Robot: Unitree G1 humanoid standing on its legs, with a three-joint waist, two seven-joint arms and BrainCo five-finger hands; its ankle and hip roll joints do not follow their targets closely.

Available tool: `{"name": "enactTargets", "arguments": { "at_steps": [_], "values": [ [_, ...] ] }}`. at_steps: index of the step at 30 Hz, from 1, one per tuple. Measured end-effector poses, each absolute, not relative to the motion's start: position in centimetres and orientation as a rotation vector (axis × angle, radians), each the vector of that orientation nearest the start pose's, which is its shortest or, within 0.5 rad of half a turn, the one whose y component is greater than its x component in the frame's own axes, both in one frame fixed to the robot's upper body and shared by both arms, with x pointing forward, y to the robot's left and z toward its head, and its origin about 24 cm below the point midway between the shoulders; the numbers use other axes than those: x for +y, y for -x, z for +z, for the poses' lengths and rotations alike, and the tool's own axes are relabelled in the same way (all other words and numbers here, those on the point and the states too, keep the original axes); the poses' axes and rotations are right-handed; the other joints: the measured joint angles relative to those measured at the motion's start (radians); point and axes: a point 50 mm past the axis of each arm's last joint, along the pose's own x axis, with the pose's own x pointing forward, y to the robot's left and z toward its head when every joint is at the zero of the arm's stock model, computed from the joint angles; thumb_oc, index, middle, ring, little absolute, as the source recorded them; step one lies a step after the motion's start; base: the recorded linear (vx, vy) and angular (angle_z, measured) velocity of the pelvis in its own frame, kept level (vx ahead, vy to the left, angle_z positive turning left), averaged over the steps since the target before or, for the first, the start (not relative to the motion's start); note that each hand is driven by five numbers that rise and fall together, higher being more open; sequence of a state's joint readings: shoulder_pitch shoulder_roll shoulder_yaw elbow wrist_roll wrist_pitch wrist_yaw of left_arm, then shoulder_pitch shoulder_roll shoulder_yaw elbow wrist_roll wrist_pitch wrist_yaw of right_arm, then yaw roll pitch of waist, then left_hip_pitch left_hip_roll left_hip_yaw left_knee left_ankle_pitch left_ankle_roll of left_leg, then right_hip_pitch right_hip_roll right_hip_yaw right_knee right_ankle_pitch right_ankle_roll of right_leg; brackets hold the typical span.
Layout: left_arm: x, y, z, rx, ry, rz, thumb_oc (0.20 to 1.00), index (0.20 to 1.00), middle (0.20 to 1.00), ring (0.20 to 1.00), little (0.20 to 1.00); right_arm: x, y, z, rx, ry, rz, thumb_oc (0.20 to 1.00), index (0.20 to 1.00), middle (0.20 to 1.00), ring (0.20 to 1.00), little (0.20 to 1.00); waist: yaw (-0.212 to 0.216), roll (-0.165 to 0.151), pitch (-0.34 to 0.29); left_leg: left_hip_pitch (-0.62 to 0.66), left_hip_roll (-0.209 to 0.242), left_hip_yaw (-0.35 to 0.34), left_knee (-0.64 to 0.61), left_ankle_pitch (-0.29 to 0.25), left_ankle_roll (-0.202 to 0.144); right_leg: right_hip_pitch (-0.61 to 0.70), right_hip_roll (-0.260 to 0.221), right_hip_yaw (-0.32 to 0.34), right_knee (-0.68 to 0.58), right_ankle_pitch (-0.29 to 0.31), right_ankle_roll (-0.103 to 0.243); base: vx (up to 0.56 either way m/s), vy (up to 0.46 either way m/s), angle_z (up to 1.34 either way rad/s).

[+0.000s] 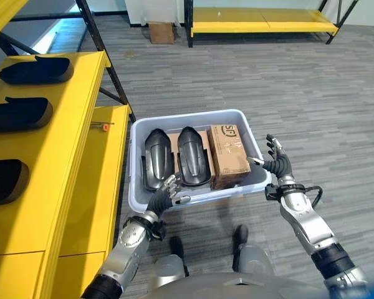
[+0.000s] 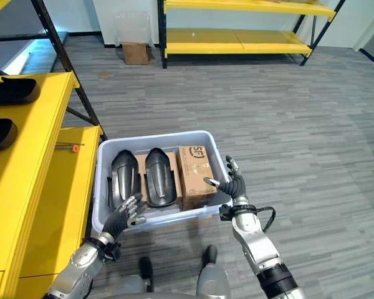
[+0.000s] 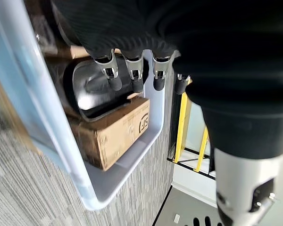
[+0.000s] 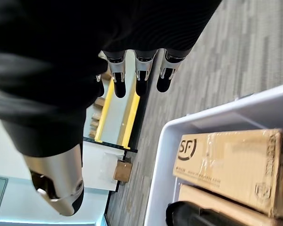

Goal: Move parts from the plastic box to the shelf.

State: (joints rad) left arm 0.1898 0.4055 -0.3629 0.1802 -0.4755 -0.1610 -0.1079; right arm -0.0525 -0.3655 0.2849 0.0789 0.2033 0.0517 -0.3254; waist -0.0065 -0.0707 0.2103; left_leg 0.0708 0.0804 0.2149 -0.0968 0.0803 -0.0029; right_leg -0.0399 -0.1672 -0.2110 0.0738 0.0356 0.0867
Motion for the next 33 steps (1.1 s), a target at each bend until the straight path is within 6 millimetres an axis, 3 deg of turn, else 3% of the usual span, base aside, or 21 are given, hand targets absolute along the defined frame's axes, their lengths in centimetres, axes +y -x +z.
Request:
{"name": "enactTargets", "arguments": {
  "at_steps": [4,8,12,13,14,16,17,18,19,20,22,23,24,25,26,28,31,33],
  "values": [
    [15.3,-17.9,-3.9,0.34,0.144,-0.265,1.0,1.0,1.0,1.0,1.0,-17.6,-25.5,1.8,0.158,0.232,-0.053,1.0,1.0,1.0,1.0,1.0,0.014,0.071,-0.03,0.001,0.081,-0.008,0.006,0.011,-0.023,0.056,0.103,-0.023,-0.101,0.019,-0.042,0.08,-0.202,-0.04],
    [14.7,-18.7,-4.1,0.325,0.132,-0.229,1.0,1.0,1.0,1.0,1.0,-17.9,-24.8,1.1,0.186,0.283,-0.025,1.0,1.0,1.0,1.0,1.0,0.01,0.097,-0.04,-0.002,0.126,-0.011,0.03,0.026,-0.043,0.091,0.154,-0.033,-0.152,0.015,-0.062,0.02,-0.208,-0.01],
    [14.7,-19.4,-3.6,0.301,0.12,-0.224,1.0,1.0,1.0,1.0,1.0,-17.9,-24.9,1.2,0.181,0.313,-0.012,1.0,1.0,1.0,1.0,1.0,0.009,0.132,-0.016,-0.02,0.128,-0.004,0.063,0.034,-0.056,0.097,0.154,-0.058,-0.137,-0.002,-0.082,-0.04,-0.129,0.2],
    [14.7,-19.7,-3.6,0.299,0.116,-0.225,1.0,1.0,1.0,1.0,1.0,-18.0,-24.9,0.8,0.19,0.336,-0.009,1.0,1.0,1.0,1.0,1.0,0.006,0.135,-0.006,-0.024,0.125,0.001,0.081,0.046,-0.073,0.102,0.143,-0.07,-0.123,-0.011,-0.086,-0.04,-0.055,0.34],
    [14.8,-20.1,-3.6,0.295,0.113,-0.22,1.0,1.0,1.0,1.0,1.0,-17.9,-24.9,0.6,0.199,0.344,-0.004,1.0,1.0,1.0,1.0,1.0,0.013,0.125,0.003,-0.042,0.113,-0.01,0.128,0.072,-0.099,0.089,0.115,-0.077,-0.08,-0.046,-0.1,-0.01,0.005,0.21],
    [14.8,-20.2,-3.6,0.293,0.133,-0.218,1.0,1.0,1.0,1.0,1.0,-17.8,-25.2,0.9,0.186,0.343,-0.001,1.0,1.0,1.0,1.0,1.0,0.015,0.091,0.016,-0.057,0.105,-0.02,0.171,0.091,-0.104,0.088,0.081,-0.066,-0.061,-0.054,-0.107,0.02,0.162,-0.06],
    [14.8,-20.2,-3.6,0.293,0.132,-0.225,1.0,1.0,1.0,1.0,1.0,-17.9,-25.4,1.1,0.18,0.343,-0.005,1.0,1.0,1.0,1.0,1.0,0.007,0.088,0.016,-0.057,0.123,-0.012,0.176,0.074,-0.093,0.095,0.073,-0.062,-0.058,-0.053,-0.111,0.03,0.447,-0.02],
    [14.6,-21.0,-4.0,0.299,0.124,-0.241,1.0,1.0,1.0,1.0,1.0,-18.1,-25.4,1.1,0.178,0.347,-0.024,1.0,1.0,1.0,1.0,1.0,-0.02,0.086,0.012,-0.053,0.204,-0.012,0.165,0.074,-0.117,0.099,0.075,-0.076,-0.051,-0.058,-0.115,0.02,0.414,0.06],
    [14.4,-21.3,-4.1,0.3,0.121,-0.245,1.0,1.0,1.0,1.0,1.0,-18.2,-25.6,1.3,0.165,0.365,-0.04,1.0,1.0,1.0,1.0,1.0,-0.032,0.082,0.012,-0.055,0.254,-0.017,0.156,0.075,-0.119,0.092,0.073,-0.073,-0.041,-0.062,-0.112,-0.01,0.427,-0.04],
    [14.0,-21.6,-3.9,0.293,0.115,-0.266,1.0,1.0,1.0,1.0,1.0,-18.5,-25.9,1.7,0.131,0.422,-0.076,1.0,1.0,1.0,1.0,1.0,-0.032,0.081,0.013,-0.051,0.273,-0.058,0.144,0.075,-0.119,0.056,0.053,-0.042,0.009,-0.078,-0.098,-0.03,0.349,-0.26],
    [13.0,-21.8,-3.7,0.286,0.118,-0.306,1.0,1.0,1.0,1.0,1.0,-19.5,-26.1,2.0,0.122,0.468,-0.125,1.0,1.0,1.0,1.0,1.0,-0.047,0.086,0.017,-0.033,0.261,-0.062,0.13,0.076,-0.117,0.037,0.018,-0.018,0.048,-0.075,-0.069,-0.04,0.36,-0.33],
    [12.6,-21.7,-3.7,0.284,0.123,-0.305,1.0,1.0,1.0,1.0,1.0,-20.3,-26.3,2.4,0.121,0.474,-0.165,1.0,1.0,1.0,1.0,1.0,-0.057,0.12,0.018,0.007,0.22,-0.058,0.099,0.082,-0.109,0.046,0.005,-0.009,0.061,-0.066,-0.032,-0.02,0.291,-0.21],
    [12.5,-21.8,-3.7,0.279,0.127,-0.301,1.0,1.0,1.0,1.0,1.0,-21.2,-26.2,2.5,0.125,0.474,-0.201,1.0,1.0,1.0,1.0,1.0,-0.073,0.149,0.013,0.025,0.205,-0.014,0.09,0.041,-0.099,0.055,0.005,-0.007,0.063,-0.067,-0.003,0.0,0.269,0.09],
    [12.8,-22.0,-3.5,0.271,0.122,-0.287,1.0,1.0,1.0,1.0,1.0,-21.4,-26.0,2.2,0.141,0.456,-0.225,1.0,1.0,1.0,1.0,1.0,-0.087,0.151,0.012,0.039,0.183,-0.006,0.063,0.0,-0.122,0.057,-0.017,-0.013,0.067,-0.063,0.02,0.01,0.279,0.29],
    [13.5,-22.4,-3.2,0.256,0.12,-0.263,1.0,1.0,1.0,1.0,1.0,-21.1,-25.7,1.8,0.154,0.434,-0.228,1.0,1.0,1.0,1.0,1.0,-0.079,0.128,0.019,0.049,0.147,-0.001,0.043,-0.007,-0.131,0.057,-0.054,-0.008,0.061,-0.051,0.04,0.03,0.174,0.32],
    [15.5,-21.3,-3.9,0.291,0.105,-0.213,1.0,1.0,1.0,1.0,1.0,-19.4,-25.0,0.6,0.185,0.387,-0.218,1.0,1.0,1.0,1.0,1.0,-0.044,0.085,0.003,0.081,0.075,-0.002,0.021,-0.025,-0.099,0.115,-0.115,-0.007,-0.012,-0.017,0.039,0.05,0.13,0.15],
    [17.1,-19.5,-4.9,0.346,0.064,-0.193,1.0,1.0,1.0,1.0,1.0,-18.9,-25.0,0.5,0.178,0.379,-0.236,1.0,1.0,1.0,1.0,1.0,0.003,0.058,-0.018,0.102,0.067,-0.004,0.004,-0.029,-0.095,0.156,-0.116,-0.014,-0.069,0.003,0.07,0.04,0.052,0.09],
    [16.9,-18.0,-5.1,0.361,0.09,-0.19,1.0,1.0,1.0,1.0,1.0,-18.8,-25.4,1.1,0.154,0.376,-0.24,1.0,1.0,1.0,1.0,1.0,0.022,0.051,-0.027,0.081,0.094,-0.008,0.004,-0.017,-0.111,0.171,-0.077,-0.025,-0.12,0.024,0.081,0.02,0.013,0.03]
  ]
}}
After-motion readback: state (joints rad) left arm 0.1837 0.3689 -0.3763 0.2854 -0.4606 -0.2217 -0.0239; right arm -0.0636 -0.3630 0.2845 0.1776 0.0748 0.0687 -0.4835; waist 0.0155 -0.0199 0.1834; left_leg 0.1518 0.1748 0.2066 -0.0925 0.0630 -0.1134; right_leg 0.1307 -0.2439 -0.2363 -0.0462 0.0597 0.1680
